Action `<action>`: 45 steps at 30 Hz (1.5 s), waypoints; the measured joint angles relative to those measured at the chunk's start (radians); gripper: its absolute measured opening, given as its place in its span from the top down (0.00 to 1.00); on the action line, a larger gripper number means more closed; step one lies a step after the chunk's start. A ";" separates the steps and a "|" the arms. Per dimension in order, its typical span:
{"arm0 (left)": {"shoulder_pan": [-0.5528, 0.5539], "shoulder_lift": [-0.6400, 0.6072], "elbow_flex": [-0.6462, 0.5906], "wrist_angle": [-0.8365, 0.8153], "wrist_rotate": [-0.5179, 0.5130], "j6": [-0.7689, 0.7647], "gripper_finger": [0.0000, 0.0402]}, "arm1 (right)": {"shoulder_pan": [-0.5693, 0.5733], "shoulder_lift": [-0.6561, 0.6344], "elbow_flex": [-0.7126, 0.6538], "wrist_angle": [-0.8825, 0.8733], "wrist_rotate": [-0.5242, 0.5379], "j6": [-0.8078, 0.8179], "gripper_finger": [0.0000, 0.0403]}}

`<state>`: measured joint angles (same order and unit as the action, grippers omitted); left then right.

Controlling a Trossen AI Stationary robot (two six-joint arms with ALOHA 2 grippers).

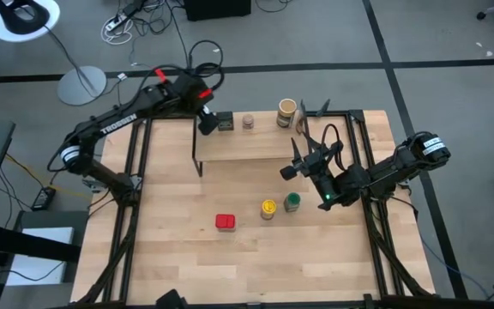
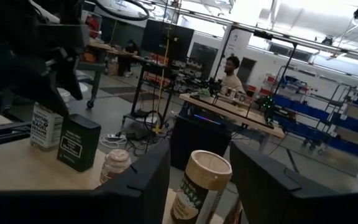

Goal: Shelf spices
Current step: Remove the white seasoning bottle from the shelf

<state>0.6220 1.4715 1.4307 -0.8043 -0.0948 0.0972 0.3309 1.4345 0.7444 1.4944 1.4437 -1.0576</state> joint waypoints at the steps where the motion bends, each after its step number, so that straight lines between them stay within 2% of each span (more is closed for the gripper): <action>1: 0.001 0.004 0.001 -0.001 0.002 0.000 0.12 | 0.000 0.000 0.000 0.000 0.000 0.000 0.59; 5: 0.001 0.006 -0.001 -0.019 0.006 0.002 0.17 | 0.000 0.000 0.000 -0.001 0.000 -0.001 0.59; 11: 0.013 0.008 -0.006 -0.105 0.021 0.006 0.33 | 0.000 0.000 0.000 -0.001 0.000 -0.001 0.60; 16: 0.014 0.002 -0.004 -0.105 0.023 0.001 0.47 | 0.000 0.000 0.000 -0.001 0.000 -0.001 0.60; 19: 0.013 0.000 -0.003 -0.109 0.028 0.007 0.52 | 0.000 0.000 0.000 -0.002 0.000 -0.001 0.60; 26: 0.013 0.001 0.034 -0.189 0.041 0.033 0.52 | 0.000 0.000 0.000 -0.002 0.000 -0.001 0.61; 35: -0.008 -0.002 0.208 -0.314 0.066 0.031 0.52 | 0.000 0.000 0.000 -0.002 -0.001 -0.001 0.62; 41: -0.060 -0.011 0.319 -0.426 0.144 0.029 0.52 | 0.000 0.000 0.000 -0.002 -0.001 -0.001 0.62; 45: -0.128 -0.033 0.341 -0.460 0.176 0.013 0.52 | 0.000 0.000 0.000 -0.002 -0.001 -0.001 0.62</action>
<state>0.4936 1.4383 1.7721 -1.2643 0.0814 0.1098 0.3309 1.4349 0.7444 1.4925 1.4425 -1.0584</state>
